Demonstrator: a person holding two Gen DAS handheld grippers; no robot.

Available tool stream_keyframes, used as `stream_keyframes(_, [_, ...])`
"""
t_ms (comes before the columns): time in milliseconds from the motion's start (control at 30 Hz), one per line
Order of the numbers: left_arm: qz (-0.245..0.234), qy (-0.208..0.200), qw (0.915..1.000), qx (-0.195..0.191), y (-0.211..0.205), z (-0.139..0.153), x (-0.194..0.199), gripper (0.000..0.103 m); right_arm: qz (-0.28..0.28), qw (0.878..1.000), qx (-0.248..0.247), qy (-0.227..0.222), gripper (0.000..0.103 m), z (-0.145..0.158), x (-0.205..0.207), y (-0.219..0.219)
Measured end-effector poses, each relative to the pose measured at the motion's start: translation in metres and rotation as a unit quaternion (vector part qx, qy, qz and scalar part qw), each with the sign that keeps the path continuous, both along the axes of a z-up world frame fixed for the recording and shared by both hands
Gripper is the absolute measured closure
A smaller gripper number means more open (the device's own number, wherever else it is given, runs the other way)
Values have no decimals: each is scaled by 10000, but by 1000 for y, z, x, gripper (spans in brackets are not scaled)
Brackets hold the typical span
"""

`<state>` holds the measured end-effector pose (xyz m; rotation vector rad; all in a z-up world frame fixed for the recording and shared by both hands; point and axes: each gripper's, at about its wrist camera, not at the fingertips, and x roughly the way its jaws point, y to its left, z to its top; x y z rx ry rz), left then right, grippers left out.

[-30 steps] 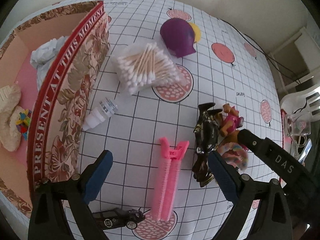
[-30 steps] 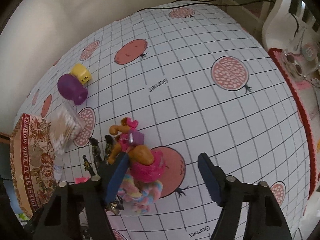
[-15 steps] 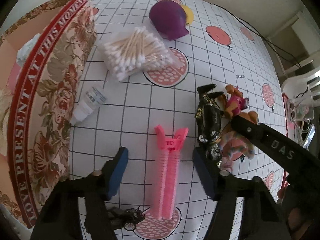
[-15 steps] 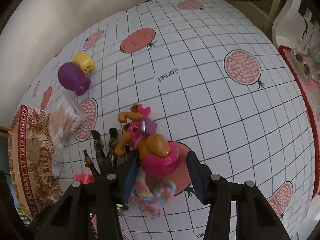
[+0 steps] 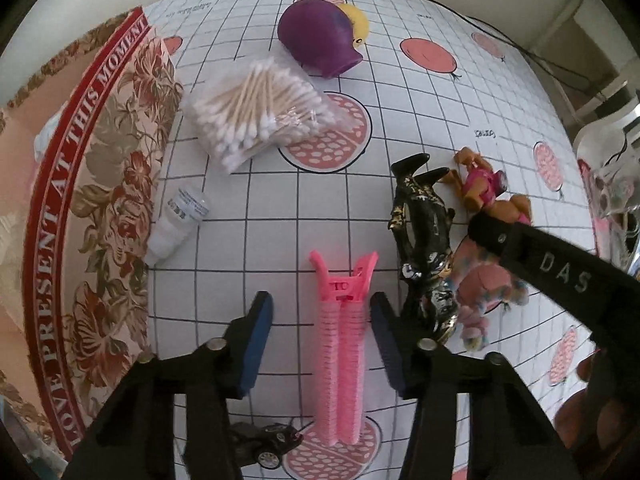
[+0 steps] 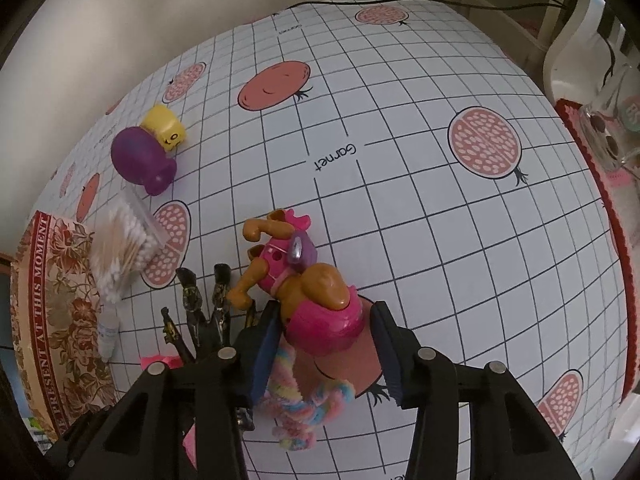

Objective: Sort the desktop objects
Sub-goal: 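Grasp the pink hair roller with the left tool while the right tool grasps the pink-haired doll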

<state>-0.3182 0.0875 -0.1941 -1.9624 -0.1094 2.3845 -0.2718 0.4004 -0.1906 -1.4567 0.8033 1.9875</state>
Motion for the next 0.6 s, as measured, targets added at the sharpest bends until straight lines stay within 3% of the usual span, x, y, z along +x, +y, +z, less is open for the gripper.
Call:
stream_keyframes(167, [-38,53,9999,-106,-1,1,0,73,3,10000,50,48,53,-1,1,1])
stream_keyframes(600, [24,79,9999,84,-14,0,-1,75,-52,9999,1,124,60,-7,4,11])
